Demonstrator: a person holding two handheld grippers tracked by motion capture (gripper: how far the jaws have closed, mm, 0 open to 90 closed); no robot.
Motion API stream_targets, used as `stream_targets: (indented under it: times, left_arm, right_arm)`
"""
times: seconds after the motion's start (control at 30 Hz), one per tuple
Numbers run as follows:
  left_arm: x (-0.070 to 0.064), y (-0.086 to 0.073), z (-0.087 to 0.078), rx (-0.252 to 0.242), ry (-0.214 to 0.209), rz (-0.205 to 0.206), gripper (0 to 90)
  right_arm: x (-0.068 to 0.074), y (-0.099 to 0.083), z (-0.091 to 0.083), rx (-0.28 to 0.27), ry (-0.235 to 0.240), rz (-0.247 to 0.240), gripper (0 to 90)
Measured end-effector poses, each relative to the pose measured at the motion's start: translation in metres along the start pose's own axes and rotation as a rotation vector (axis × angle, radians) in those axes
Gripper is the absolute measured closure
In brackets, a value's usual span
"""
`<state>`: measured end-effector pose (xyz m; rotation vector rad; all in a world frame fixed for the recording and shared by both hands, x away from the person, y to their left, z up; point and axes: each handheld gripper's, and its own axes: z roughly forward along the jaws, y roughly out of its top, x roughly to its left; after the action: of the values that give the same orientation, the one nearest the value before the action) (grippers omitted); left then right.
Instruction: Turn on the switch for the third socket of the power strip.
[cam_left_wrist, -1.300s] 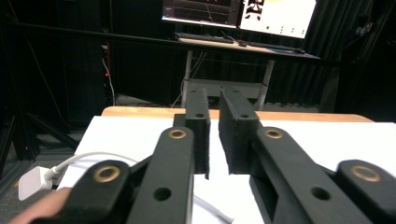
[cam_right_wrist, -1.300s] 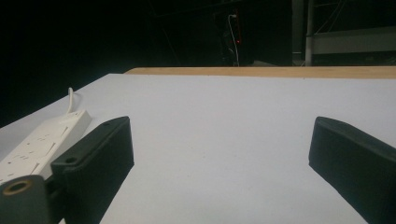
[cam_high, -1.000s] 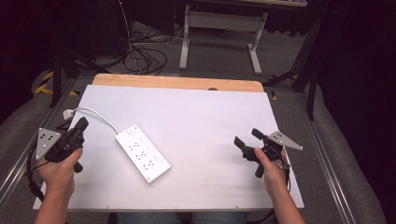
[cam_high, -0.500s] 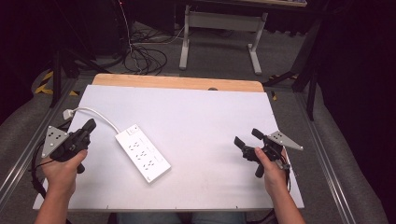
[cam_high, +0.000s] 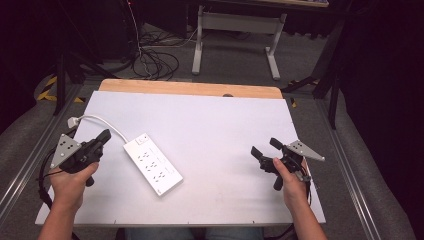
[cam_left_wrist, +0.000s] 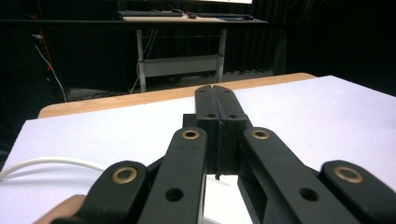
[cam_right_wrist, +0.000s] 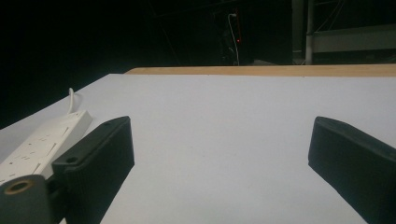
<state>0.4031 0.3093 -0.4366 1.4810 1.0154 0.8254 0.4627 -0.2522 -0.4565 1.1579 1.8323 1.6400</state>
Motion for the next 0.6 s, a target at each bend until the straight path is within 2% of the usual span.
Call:
stream_targets:
  times: [0.33, 0.6]
  left_arm:
    - [-0.008, 0.000, 0.007, 0.023, -0.050, 0.019, 89.8]
    - [-0.011, -0.001, 0.009, 0.032, -0.073, 0.029, 89.8]
  right_arm:
    - [0.000, 0.000, 0.000, 0.003, 0.001, 0.000, 7.5]
    - [0.000, -0.001, 0.001, 0.007, 0.000, 0.000, 7.7]
